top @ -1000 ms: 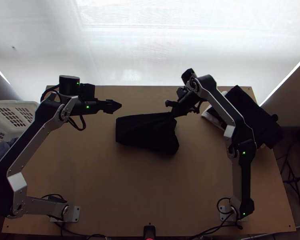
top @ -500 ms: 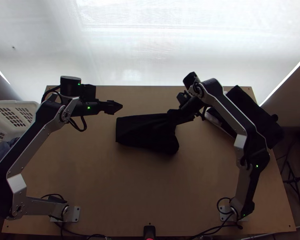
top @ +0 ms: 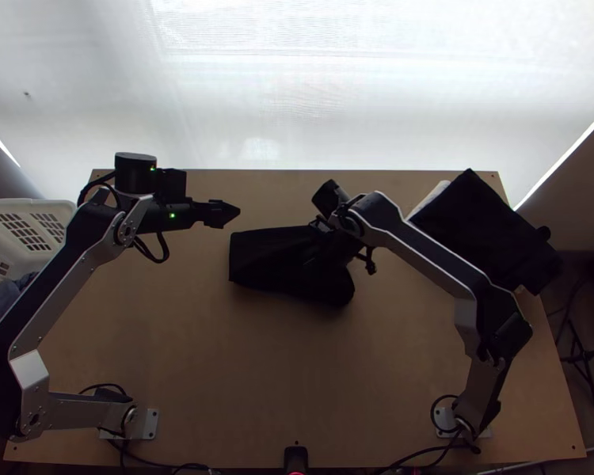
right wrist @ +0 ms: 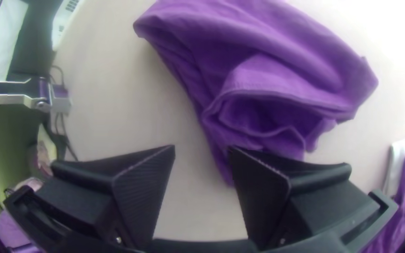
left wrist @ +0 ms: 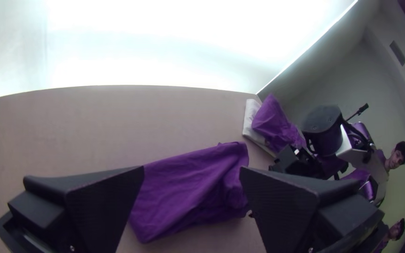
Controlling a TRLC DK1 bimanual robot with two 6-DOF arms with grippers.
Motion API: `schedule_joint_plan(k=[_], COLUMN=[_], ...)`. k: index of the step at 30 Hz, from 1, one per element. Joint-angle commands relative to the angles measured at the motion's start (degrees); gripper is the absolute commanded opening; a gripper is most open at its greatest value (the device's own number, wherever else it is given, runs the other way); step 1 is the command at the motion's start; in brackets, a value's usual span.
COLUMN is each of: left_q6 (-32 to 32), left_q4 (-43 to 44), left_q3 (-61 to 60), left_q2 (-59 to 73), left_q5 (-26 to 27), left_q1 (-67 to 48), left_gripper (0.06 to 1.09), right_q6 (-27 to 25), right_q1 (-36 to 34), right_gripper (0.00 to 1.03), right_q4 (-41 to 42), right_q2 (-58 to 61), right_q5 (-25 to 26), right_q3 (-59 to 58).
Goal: Fold the t-shirt
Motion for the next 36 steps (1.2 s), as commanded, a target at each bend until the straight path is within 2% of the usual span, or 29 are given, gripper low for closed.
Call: schedule_joint_plan(k=[1,6,13,14,16,21,22,36], left_q6=[-0.2,-0.2,-0.2,-0.2,-0.2,-0.1,-0.1,-0.2], left_q4=[0.1,0.1,0.2,0.2,0.3,0.4,0.4,1.5], left_q3=[-1.2,-1.9,-1.8,-1.7,-1.3,-0.2,0.0,0.1], left_q2=[-1.4,-2.0,-1.9,-1.9,-1.8,-1.6,-1.6,-0.8], left_q5=[0.0,0.0,0.0,0.0,0.0,0.0,0.0,0.1], left_q1=[0.7,0.9,0.9,0.9,0.9,1.1,1.2,1.1], left_gripper=[1.04,1.04,1.04,1.04,1.04,1.04,1.04,1.04], right_q6=[-2.7,-3.2,-3.2,-3.1,-3.2,-3.9,-4.0,-3.0], right_q1=[2.5,3.1,4.0,4.1,4.1,2.9,2.5,-4.6], right_gripper=[0.54,0.54,0.54,0.51,0.35,0.05,0.03,0.03], right_q4=[7.8,11.5,12.7,12.8,14.6,17.8,18.1,17.2], right_q2=[0.7,1.4,1.4,1.5,1.4,-0.8,-1.5,-13.6], right_q5=[7.1,11.3,13.5,13.5,13.6,13.6,13.6,13.4], right_q3=[-2.8,-3.5,-3.5,-3.9,-5.3,-9.7,-10.4,-24.2])
